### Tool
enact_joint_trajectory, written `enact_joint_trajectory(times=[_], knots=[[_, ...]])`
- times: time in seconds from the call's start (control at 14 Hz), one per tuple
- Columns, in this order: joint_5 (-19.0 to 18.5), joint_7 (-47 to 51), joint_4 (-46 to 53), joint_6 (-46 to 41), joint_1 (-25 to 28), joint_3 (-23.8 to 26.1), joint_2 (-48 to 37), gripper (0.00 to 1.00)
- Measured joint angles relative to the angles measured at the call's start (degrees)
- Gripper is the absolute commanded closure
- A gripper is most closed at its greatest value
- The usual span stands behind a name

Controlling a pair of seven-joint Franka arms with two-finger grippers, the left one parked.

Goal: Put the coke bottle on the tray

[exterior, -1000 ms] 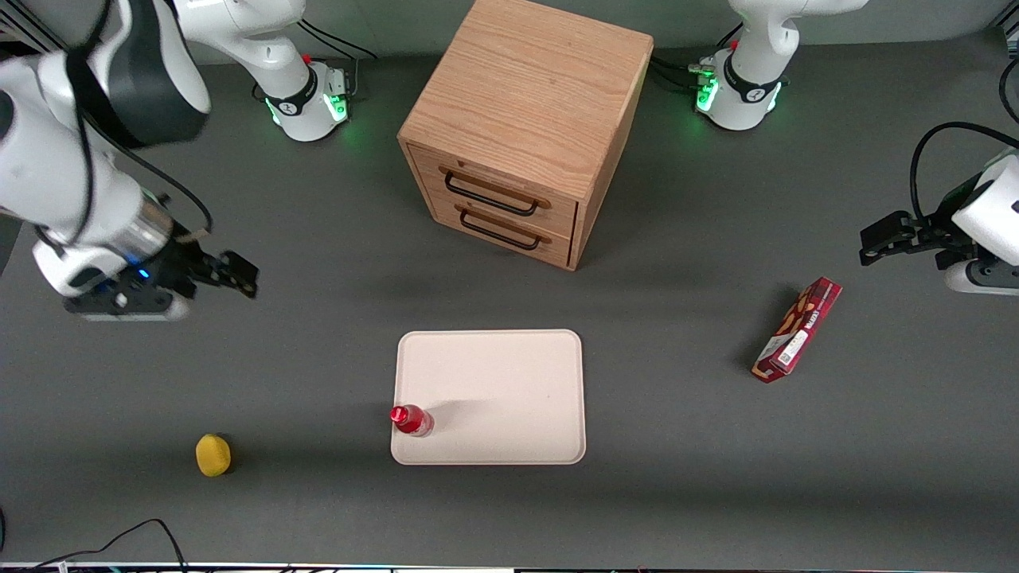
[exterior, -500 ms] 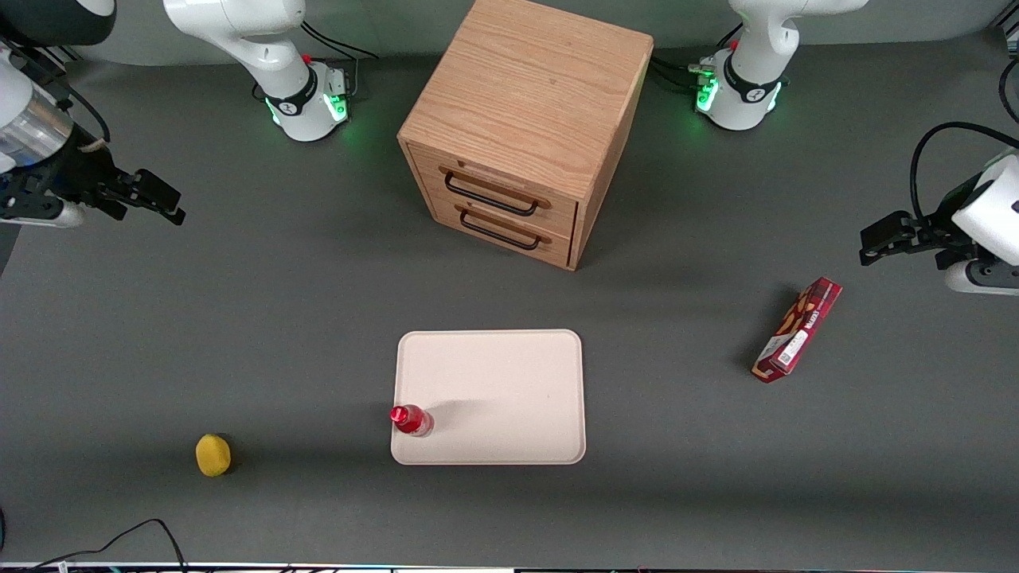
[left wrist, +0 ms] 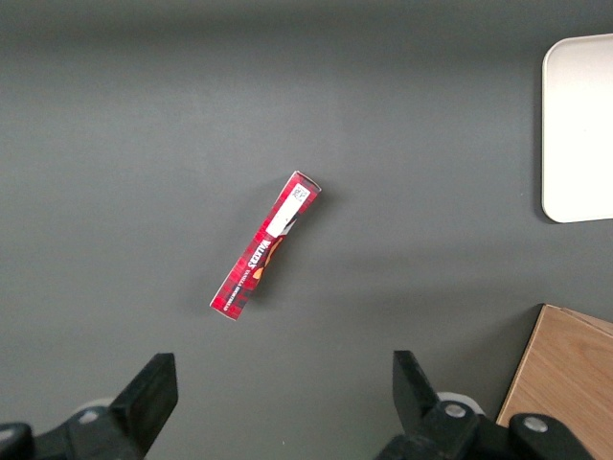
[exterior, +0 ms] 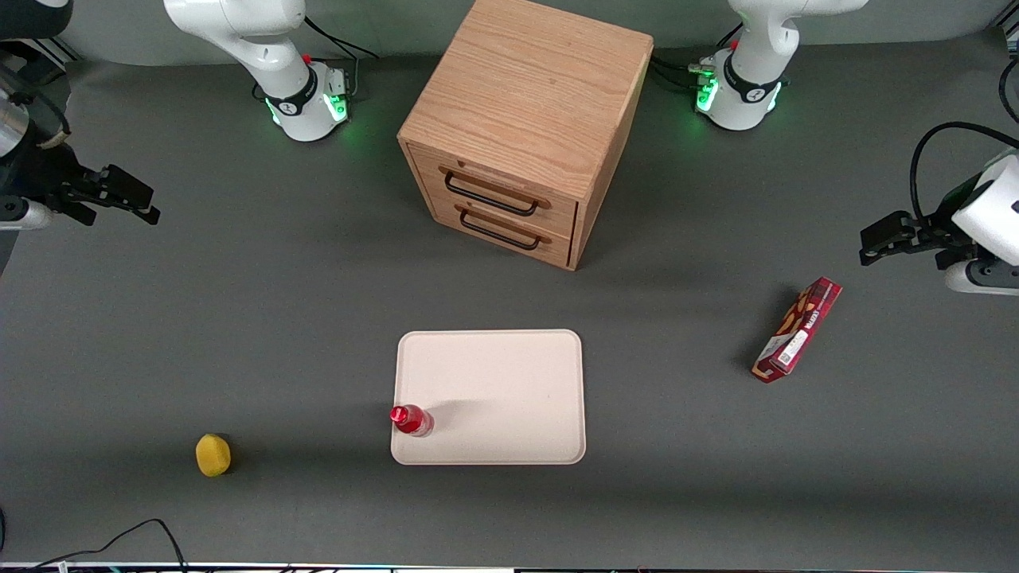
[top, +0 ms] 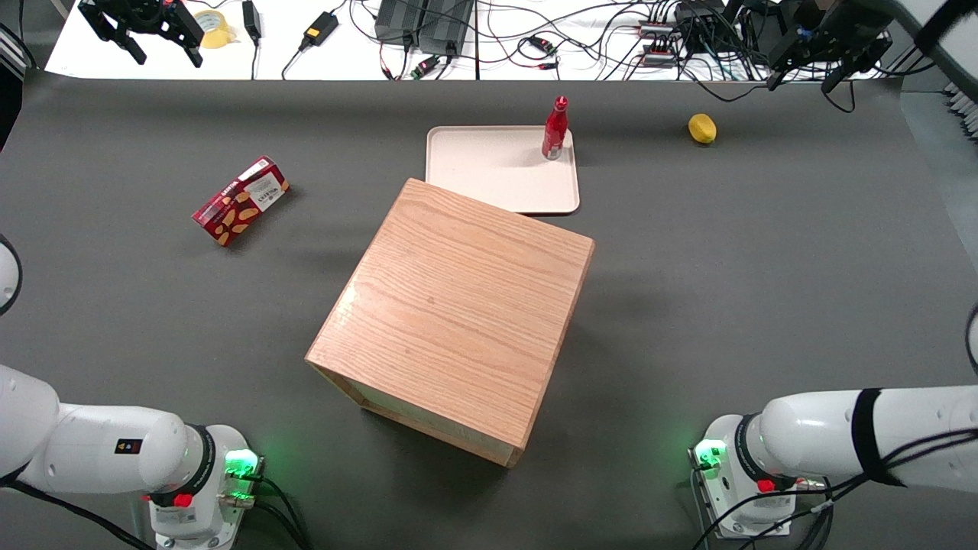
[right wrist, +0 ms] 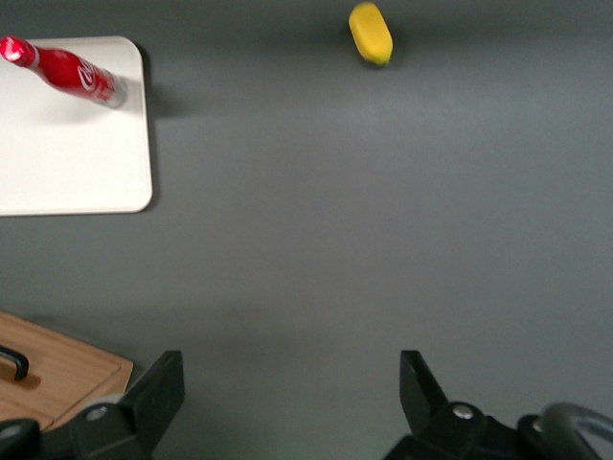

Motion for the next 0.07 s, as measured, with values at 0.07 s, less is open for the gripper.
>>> enact_joint_trajectory(times=[0.07], knots=[[0.0,0.0,2.3,-1.4,-2.7,2.7,1.7,0.00]])
